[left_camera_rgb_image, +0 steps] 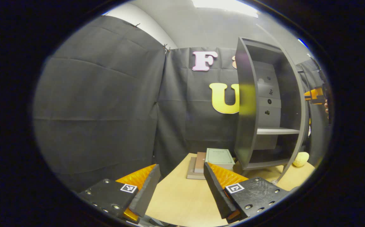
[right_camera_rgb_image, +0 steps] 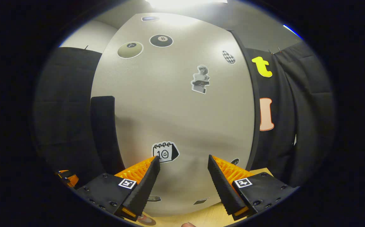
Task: Open the cabinet door with the right hand, grasp the bottle in the cabinet with the left hand and place it on the coaster, then close the cabinet door with the right hand.
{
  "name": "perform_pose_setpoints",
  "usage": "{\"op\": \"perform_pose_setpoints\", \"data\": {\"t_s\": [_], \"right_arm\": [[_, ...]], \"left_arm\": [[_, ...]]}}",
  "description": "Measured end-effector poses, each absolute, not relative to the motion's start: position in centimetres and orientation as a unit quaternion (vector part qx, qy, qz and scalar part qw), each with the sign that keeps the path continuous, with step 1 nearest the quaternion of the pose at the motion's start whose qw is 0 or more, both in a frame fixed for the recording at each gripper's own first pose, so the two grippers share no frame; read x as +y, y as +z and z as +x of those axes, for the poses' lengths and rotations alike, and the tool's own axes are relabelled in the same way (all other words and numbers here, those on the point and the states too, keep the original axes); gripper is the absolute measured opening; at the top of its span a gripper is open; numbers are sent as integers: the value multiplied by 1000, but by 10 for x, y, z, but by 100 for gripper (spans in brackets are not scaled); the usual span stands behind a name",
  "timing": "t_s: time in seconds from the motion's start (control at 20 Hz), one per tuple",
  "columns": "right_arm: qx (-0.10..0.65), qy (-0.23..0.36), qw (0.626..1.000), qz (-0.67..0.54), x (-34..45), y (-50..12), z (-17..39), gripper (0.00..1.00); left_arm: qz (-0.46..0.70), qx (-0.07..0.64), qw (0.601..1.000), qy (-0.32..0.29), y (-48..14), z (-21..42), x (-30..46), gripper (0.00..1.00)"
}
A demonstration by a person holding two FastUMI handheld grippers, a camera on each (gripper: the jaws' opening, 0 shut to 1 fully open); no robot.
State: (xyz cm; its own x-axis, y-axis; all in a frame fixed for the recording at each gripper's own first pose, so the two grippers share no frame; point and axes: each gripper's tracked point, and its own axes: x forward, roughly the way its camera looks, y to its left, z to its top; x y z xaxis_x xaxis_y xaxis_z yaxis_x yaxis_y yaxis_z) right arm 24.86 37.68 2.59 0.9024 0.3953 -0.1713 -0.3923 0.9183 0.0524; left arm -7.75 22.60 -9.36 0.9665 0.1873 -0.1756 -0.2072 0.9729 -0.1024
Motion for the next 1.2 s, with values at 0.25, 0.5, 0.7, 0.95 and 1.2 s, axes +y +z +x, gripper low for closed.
{"op": "perform_pose_setpoints", "data": {"t_s": [0.25, 0.5, 0.7, 0.95, 1.2], "right_arm": [[66, 190, 979, -21, 387, 31, 235, 97], [70, 183, 981, 9, 383, 28, 237, 97], [79, 185, 979, 39, 388, 18, 234, 97], [79, 166, 982, 53, 393, 13, 233, 97], [73, 154, 983, 70, 388, 21, 226, 97]], "left_arm": [[-58, 83, 987, 125, -97, -77, 228, 86], [-52, 78, 986, 134, -101, -75, 230, 84], [-41, 68, 988, 129, -98, -77, 228, 86], [-47, 59, 992, 102, -90, -79, 223, 84], [-48, 41, 996, 68, -80, -83, 216, 84]]}}
